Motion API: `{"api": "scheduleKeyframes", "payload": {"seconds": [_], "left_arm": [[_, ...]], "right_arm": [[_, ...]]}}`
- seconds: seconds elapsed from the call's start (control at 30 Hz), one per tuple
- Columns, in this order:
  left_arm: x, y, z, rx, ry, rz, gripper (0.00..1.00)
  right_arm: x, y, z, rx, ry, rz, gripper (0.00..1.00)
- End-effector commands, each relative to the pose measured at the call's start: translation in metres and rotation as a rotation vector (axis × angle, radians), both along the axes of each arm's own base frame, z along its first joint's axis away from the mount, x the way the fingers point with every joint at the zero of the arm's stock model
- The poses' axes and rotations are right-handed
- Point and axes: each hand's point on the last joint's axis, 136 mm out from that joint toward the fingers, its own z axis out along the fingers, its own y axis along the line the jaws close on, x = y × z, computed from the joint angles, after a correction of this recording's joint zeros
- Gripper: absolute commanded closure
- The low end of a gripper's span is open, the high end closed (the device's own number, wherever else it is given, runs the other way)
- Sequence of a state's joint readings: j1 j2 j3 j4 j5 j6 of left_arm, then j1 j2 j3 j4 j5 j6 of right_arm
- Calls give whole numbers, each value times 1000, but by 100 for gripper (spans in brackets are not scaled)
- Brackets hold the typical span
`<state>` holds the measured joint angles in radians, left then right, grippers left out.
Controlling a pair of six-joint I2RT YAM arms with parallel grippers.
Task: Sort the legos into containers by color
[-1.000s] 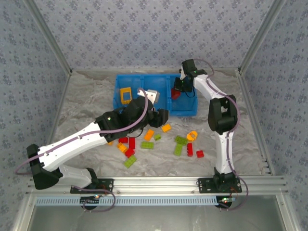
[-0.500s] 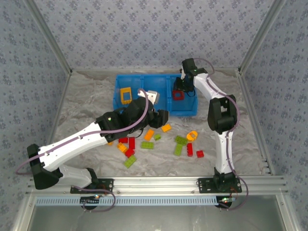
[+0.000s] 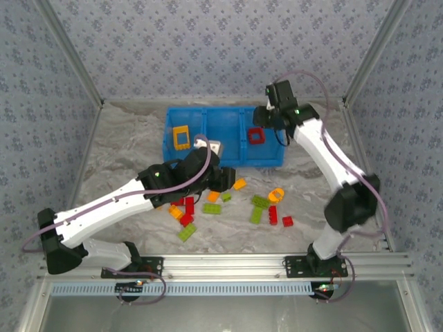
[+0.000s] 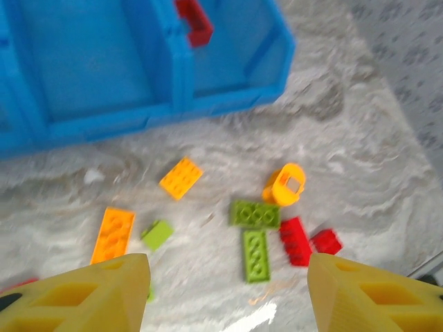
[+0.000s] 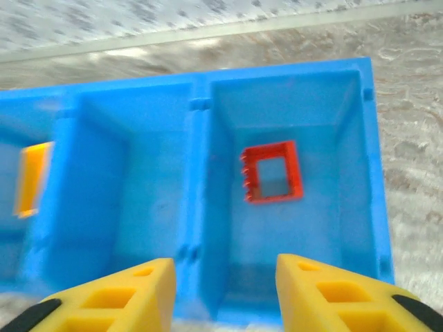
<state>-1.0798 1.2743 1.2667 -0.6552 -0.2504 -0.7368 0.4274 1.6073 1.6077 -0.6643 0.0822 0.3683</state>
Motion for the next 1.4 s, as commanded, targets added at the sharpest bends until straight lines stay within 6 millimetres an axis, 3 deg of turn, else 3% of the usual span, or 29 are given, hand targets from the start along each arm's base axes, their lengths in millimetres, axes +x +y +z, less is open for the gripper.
{"api": "scheduleKeyframes", "payload": {"seconds": [0.0, 0.27, 0.47, 0.57, 0.7, 1.03, 1.13, 1.37], "left_arm": [[-19, 39, -33, 79, 138, 82, 37], [-75, 94, -128, 259, 401, 116, 36], [-113, 120, -189, 420, 517, 10, 35], [-118, 123, -205, 469, 522, -36, 34], [-115, 119, -214, 497, 505, -85, 32], [-99, 129, -234, 650, 442, -98, 31], [-98, 124, -237, 635, 433, -121, 30], [-104, 118, -252, 621, 465, -149, 45]], "right_arm": [[-57, 23, 1, -19, -55, 75, 48], [-223, 118, -54, 24, -120, 573, 32], [-323, 157, -84, 153, -144, 967, 29], [-352, 162, -100, 102, -218, 1060, 27], [-362, 164, -114, 76, -237, 1067, 26], [-359, 166, -117, 85, -244, 1029, 25], [-358, 163, -121, 78, -240, 1019, 25], [-350, 153, -118, 67, -256, 974, 25]]}}
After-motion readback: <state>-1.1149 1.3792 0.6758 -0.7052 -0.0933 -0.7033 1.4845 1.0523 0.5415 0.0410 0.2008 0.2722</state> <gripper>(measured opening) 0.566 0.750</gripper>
